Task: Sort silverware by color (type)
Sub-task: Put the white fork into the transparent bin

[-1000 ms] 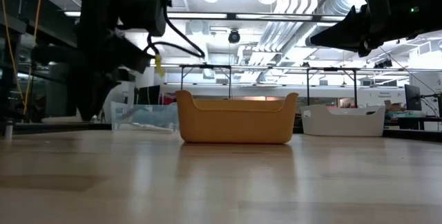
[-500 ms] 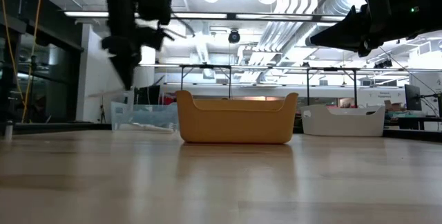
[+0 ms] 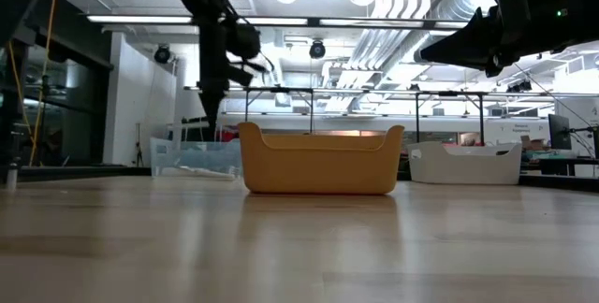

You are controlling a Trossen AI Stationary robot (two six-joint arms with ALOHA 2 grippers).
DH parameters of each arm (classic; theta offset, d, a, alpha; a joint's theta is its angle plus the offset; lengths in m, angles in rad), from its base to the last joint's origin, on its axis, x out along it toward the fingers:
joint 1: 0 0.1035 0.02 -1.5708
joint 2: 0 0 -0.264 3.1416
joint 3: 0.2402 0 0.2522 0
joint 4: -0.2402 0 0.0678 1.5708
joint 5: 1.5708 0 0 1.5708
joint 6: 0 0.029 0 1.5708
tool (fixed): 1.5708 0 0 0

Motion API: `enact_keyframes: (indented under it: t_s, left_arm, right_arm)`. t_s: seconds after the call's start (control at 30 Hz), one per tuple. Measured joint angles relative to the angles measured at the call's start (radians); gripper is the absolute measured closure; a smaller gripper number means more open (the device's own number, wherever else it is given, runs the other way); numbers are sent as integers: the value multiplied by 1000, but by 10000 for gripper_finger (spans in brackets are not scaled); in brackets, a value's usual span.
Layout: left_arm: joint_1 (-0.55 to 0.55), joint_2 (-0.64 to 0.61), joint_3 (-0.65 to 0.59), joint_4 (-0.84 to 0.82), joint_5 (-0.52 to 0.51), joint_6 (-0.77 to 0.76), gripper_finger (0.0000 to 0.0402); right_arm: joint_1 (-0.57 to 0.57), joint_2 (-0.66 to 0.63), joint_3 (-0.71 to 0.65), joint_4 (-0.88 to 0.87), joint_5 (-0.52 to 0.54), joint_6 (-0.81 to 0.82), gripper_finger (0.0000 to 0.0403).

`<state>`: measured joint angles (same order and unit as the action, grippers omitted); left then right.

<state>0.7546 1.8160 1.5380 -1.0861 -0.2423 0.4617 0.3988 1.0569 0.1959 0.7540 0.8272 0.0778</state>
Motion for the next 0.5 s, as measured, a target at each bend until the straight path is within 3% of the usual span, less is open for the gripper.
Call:
enact_keyframes:
  t_s: [0.23,0.5]
  left_arm:
    - [17,130,33,-25,34,-11,375]
    - [25,169,6,40,77,-23,375]
  right_arm:
    - [0,0,0,-1,0,0,403]
    - [0,0,0,-2,0,0,403]
